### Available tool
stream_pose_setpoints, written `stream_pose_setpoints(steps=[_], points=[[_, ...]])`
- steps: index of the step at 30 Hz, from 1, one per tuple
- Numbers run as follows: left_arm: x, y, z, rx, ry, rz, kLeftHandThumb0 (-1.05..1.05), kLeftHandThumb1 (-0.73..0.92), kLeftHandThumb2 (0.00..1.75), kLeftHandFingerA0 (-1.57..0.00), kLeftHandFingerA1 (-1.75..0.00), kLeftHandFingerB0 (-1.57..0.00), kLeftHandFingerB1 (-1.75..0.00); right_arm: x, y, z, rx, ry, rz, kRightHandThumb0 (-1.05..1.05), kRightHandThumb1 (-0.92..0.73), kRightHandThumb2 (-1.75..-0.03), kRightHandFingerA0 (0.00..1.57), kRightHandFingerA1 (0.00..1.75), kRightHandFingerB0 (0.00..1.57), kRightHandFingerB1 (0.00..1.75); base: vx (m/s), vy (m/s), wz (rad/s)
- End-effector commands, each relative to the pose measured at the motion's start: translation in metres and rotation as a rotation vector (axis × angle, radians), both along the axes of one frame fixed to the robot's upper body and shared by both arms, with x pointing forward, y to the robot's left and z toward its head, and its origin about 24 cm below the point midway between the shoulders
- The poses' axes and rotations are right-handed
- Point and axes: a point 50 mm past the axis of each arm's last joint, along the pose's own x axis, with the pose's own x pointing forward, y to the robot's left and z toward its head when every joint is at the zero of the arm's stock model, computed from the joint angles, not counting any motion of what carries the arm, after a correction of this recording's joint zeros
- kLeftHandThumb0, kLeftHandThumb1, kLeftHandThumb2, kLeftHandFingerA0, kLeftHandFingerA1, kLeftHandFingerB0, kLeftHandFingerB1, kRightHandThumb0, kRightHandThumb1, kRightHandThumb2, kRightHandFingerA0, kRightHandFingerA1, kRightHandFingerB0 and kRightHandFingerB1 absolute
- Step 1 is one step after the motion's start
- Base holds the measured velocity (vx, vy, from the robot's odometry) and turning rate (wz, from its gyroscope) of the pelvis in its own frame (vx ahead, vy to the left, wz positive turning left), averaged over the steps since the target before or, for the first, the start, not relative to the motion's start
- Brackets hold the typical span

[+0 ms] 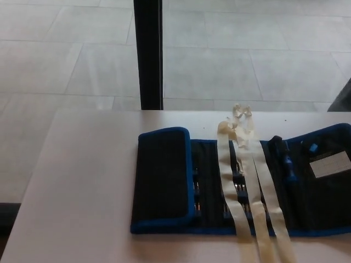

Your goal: The robot uses its right hand to lift an edge of the toolkit kept in middle of the desk and make one fold in it

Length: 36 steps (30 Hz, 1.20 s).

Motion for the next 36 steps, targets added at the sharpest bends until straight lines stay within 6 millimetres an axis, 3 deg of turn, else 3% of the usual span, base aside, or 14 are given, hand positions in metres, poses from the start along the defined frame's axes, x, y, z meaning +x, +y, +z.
stream_pose_setpoints(steps=[1, 4, 5, 8, 9, 14, 16, 17, 22, 24, 25, 26, 34, 36], points=[[-0.007, 0.015, 0.009, -0.023, -0.088, 0.129, -0.61, 0.51, 0.56, -0.66, -0.76, -0.61, -0.51, -0.012, -0.034, 0.041, 0.028, -0.449, -0.374, -0.75, -0.50, -0.90, 0.56, 0.94, 0.17, 0.62, 0.00, 0.000, 0.00], [-0.007, 0.013, 0.007, -0.026, -0.088, 0.126, -0.63, 0.51, 0.56, -0.65, -0.75, -0.58, -0.51, -0.014, -0.041, 0.051, 0.016, -0.474, -0.413, -0.68, -0.73, -0.62, 0.43, 1.04, 0.09, 0.62, 0.00, 0.000, 0.00], [-0.007, 0.012, 0.007, -0.036, -0.088, 0.131, -0.60, 0.52, 0.56, -0.67, -0.76, -0.57, -0.51, -0.013, -0.047, 0.061, 0.034, -0.562, -0.499, -0.73, -0.57, -0.92, 0.58, 0.99, 0.08, 0.61, 0.00, 0.000, 0.00], [-0.007, 0.012, 0.006, -0.026, -0.079, 0.130, -0.60, 0.52, 0.56, -0.68, -0.76, -0.60, -0.51, -0.009, -0.053, 0.075, 0.050, -0.690, -0.564, -0.70, -0.74, -0.62, 0.85, 1.22, 0.15, 0.67, 0.00, 0.000, 0.00], [-0.008, 0.012, 0.006, -0.029, -0.078, 0.136, -0.61, 0.39, 0.83, -0.66, -0.78, -0.55, -0.62, 0.001, -0.056, 0.088, 0.028, -0.756, -0.547, -0.74, -0.55, -0.97, 0.93, 1.07, 0.23, 0.67, 0.00, 0.000, 0.00], [-0.012, 0.013, 0.005, -0.021, -0.058, 0.129, -0.62, 0.40, 0.83, -0.63, -0.75, -0.52, -0.61, 0.023, -0.057, 0.111, -0.002, -0.843, -0.429, -0.74, -0.72, -0.62, 0.64, 0.79, 0.34, 0.65, 0.00, 0.000, 0.00], [-0.012, 0.013, 0.004, -0.026, -0.061, 0.127, -0.61, 0.40, 0.84, -0.63, -0.75, -0.56, -0.61, 0.034, -0.056, 0.120, -0.011, -0.832, -0.376, -0.78, -0.60, -1.06, 1.06, 1.22, 0.43, 0.67, 0.00, 0.000, 0.00], [-0.012, 0.012, 0.004, -0.029, -0.064, 0.127, -0.61, 0.40, 0.84, -0.63, -0.76, -0.54, -0.61, 0.045, -0.054, 0.127, -0.013, -0.863, -0.375, -0.77, -0.71, -0.62, 0.79, 0.94, 0.41, 0.59, 0.00, 0.000, 0.00], [-0.014, 0.011, 0.002, -0.030, -0.058, 0.133, -0.60, 0.53, 0.56, -0.66, -0.74, -0.56, -0.50, 0.089, -0.028, 0.152, -0.078, -0.950, -0.038, -0.82, -0.63, -0.60, 0.82, 0.48, 0.53, 0.44, 0.00, 0.000, 0.00], [-0.016, 0.012, 0.002, -0.029, -0.056, 0.133, -0.62, 0.53, 0.57, -0.65, -0.76, -0.57, -0.51, 0.104, -0.012, 0.152, -0.091, -0.904, 0.094, -0.85, -0.48, -0.90, 0.82, 0.55, 0.65, 0.52, 0.00, 0.000, 0.08], [-0.016, 0.012, 0.002, -0.035, -0.069, 0.140, -0.61, 0.51, 0.56, -0.69, -0.80, -0.61, -0.52, 0.109, -0.005, 0.150, -0.064, -0.890, 0.155, -0.83, -0.63, -0.61, 0.77, 0.45, 0.66, 0.39, 0.00, 0.000, 0.07], [-0.016, 0.012, 0.002, -0.038, -0.074, 0.144, -0.62, 0.38, 0.83, -0.64, -0.79, -0.56, -0.62, 0.113, 0.004, 0.146, -0.052, -0.874, 0.210, -0.80, -0.64, -0.61, 0.74, 0.48, 0.63, 0.39, 0.00, 0.000, 0.00], [-0.017, 0.012, 0.001, -0.032, -0.065, 0.136, -0.60, 0.52, 0.56, -0.64, -0.76, -0.55, -0.51, 0.123, 0.056, 0.099, 0.067, -0.634, 0.340, -0.69, -0.54, -0.90, 0.56, 0.59, 0.39, 0.50, 0.00, 0.000, 0.00], [-0.017, 0.012, 0.001, -0.035, -0.065, 0.144, -0.61, 0.39, 0.82, -0.62, -0.76, -0.51, -0.61, 0.123, 0.063, 0.093, 0.095, -0.600, 0.360, -0.68, -0.69, -0.61, 0.60, 0.48, 0.43, 0.37, 0.00, 0.000, 0.00]])
